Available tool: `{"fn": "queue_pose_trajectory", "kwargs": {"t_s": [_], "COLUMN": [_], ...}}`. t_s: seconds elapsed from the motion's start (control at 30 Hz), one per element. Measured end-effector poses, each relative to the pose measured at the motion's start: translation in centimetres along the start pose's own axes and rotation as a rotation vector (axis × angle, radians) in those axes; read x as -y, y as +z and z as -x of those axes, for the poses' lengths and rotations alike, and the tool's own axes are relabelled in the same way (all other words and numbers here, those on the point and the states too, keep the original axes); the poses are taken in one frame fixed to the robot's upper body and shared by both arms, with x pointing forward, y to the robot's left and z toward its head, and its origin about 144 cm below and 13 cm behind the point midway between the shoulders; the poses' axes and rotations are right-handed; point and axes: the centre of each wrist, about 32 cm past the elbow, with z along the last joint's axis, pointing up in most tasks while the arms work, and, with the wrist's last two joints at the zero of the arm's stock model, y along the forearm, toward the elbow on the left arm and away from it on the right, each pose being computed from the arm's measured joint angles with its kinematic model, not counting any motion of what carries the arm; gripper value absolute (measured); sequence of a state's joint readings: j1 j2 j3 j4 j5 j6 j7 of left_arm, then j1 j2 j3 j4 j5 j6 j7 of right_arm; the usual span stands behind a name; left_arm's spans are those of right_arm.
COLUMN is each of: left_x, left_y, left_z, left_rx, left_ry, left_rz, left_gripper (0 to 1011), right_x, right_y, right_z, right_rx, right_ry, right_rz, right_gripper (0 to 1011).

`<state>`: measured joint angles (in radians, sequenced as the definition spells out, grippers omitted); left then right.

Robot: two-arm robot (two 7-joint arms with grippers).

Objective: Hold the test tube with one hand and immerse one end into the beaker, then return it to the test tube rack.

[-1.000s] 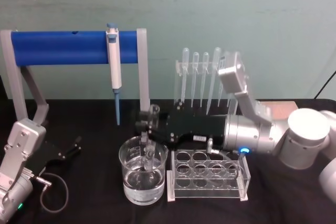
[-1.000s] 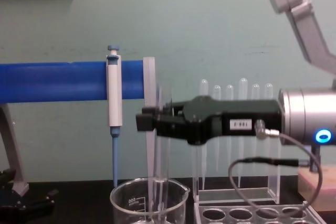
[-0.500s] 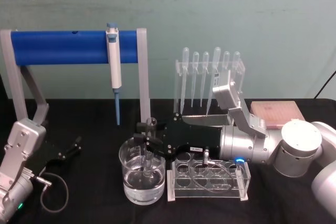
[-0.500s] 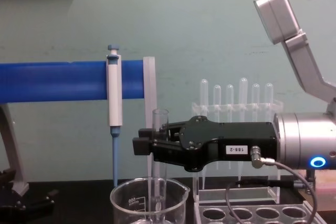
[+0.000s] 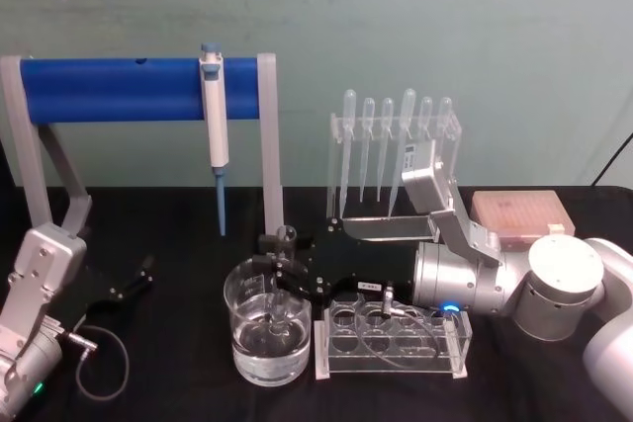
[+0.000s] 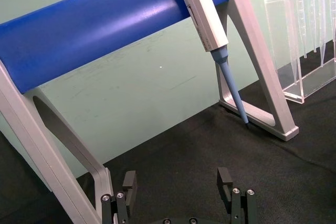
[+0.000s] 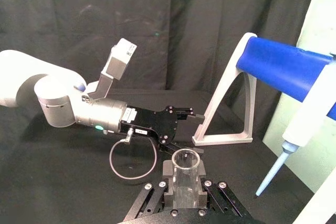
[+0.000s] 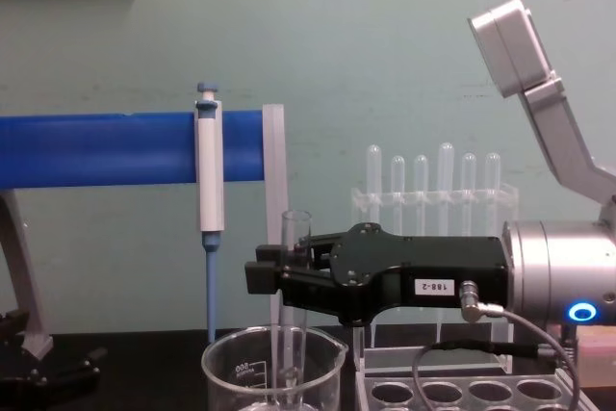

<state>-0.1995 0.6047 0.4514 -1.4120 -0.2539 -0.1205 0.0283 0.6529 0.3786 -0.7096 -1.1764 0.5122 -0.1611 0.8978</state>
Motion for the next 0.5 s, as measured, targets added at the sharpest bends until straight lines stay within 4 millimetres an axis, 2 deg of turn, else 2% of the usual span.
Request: {"fn": "queue_pose_trajectory", "kwargs": {"t_s": [0.5], "left_x": [0.0], "left_y": [0.0], "left_z": [0.0], "left_rx": [0.0], "left_ry": [0.0], "left_rz": [0.0], "left_gripper": [1000], "right_x": [-0.01], "right_y": [0.06], "right_z": [-0.02], "right_rx": [-0.001], "right_ry": [0.0], "right_rz": [-0.002], "right_gripper": [224]}}
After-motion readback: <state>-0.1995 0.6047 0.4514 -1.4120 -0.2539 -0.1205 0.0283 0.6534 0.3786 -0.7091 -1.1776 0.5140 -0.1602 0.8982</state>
